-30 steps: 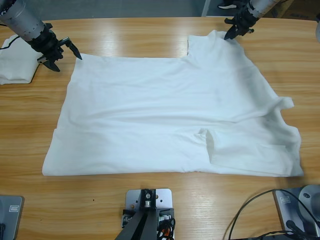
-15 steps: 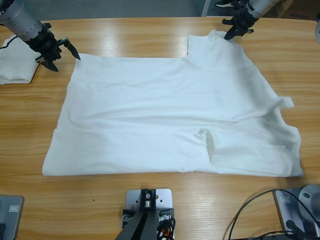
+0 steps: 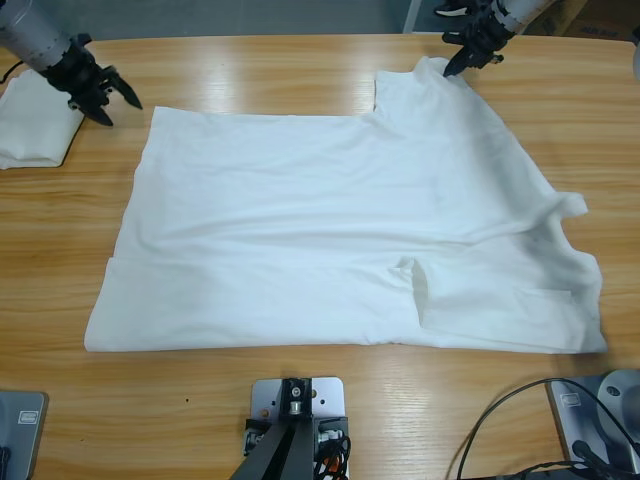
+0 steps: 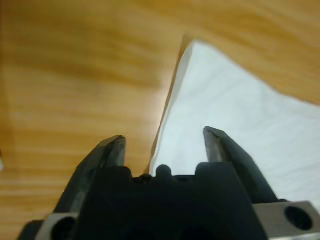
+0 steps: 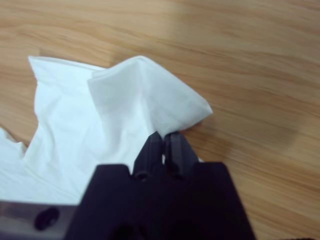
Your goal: Fold clothes
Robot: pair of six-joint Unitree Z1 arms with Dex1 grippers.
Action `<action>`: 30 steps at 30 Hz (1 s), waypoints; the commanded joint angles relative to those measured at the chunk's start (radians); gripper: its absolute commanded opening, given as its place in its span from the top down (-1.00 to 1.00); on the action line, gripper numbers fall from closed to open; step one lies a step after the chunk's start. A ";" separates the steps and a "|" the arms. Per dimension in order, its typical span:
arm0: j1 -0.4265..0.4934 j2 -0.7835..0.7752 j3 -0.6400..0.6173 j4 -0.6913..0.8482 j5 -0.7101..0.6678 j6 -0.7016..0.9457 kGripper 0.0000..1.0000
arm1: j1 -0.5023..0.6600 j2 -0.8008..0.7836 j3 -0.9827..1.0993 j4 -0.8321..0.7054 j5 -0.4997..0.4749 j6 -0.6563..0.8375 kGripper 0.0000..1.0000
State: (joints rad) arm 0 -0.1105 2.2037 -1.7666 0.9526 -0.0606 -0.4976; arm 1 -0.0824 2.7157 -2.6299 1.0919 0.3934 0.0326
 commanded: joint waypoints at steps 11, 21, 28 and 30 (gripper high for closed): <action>-0.080 0.249 -0.227 0.025 -0.016 0.008 -0.50 | 0.011 -0.005 0.011 0.016 0.007 -0.014 1.00; -0.073 0.261 -0.233 0.087 -0.010 -0.001 -0.50 | 0.004 -0.007 0.011 0.016 0.009 -0.014 1.00; -0.066 0.274 -0.255 0.087 0.001 -0.003 -0.49 | 0.001 -0.005 0.014 0.017 0.009 -0.014 1.00; -0.069 0.279 -0.271 0.089 0.001 0.036 -0.15 | -0.001 -0.005 0.014 0.017 0.009 -0.014 1.00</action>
State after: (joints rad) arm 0 -0.1832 2.3951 -2.0133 1.0293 -0.0632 -0.4940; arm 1 -0.0824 2.7157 -2.6299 1.0919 0.3933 0.0301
